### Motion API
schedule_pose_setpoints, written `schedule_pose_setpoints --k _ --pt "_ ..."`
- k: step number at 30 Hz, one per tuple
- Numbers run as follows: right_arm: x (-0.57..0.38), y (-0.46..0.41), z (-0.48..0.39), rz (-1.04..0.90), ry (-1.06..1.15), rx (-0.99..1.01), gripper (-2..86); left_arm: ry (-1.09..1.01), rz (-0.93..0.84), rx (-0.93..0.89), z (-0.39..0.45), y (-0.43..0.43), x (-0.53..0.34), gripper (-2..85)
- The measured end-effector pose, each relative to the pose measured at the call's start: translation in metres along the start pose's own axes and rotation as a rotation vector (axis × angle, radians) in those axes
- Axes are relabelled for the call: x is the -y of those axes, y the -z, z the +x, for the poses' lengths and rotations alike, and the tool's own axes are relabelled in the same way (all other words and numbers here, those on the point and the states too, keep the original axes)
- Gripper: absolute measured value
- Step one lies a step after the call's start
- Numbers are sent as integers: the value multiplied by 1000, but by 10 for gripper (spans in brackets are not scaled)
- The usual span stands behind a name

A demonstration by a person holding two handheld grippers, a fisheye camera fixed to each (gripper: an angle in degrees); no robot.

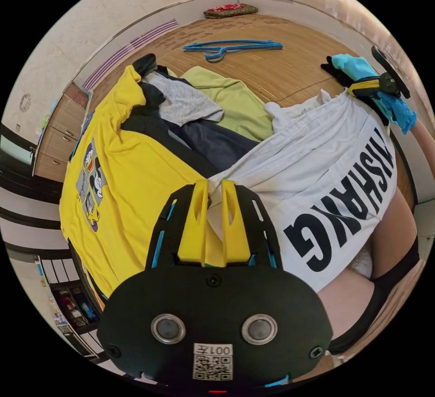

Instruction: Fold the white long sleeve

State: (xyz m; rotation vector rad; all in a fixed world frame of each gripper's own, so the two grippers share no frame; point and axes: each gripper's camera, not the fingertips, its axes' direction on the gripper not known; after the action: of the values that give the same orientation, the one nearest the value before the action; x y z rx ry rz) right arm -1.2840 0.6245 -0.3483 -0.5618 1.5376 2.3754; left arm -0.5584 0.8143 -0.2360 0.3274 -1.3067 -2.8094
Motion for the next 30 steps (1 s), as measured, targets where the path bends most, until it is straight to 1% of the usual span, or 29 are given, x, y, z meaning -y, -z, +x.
schedule_pose_setpoints --k 4,7,11,13,17,22,24,30 --pt "1 -4 10 -39 0 27 16 7 12 -6 -4 1 2 -10" --pt "-5 2 12 -28 33 98 22 18 26 -44 -8 5 1 -7" --pt "-16 8 14 -29 57 185 49 -41 44 -123 -11 12 -5 12" --pt "-18 6 10 -22 87 184 62 -75 49 -152 -12 15 -8 23" --pt "-15 -11 -8 -43 189 85 83 -102 65 -252 -15 20 -9 49" --pt "-11 -15 -28 -50 291 -20 88 -169 16 -183 -1 12 0 62" --pt "-12 -13 -34 -50 318 -53 86 -207 -17 -125 9 2 4 55" --pt "-17 -8 -43 -57 372 -101 74 -227 -14 53 33 -6 5 19"
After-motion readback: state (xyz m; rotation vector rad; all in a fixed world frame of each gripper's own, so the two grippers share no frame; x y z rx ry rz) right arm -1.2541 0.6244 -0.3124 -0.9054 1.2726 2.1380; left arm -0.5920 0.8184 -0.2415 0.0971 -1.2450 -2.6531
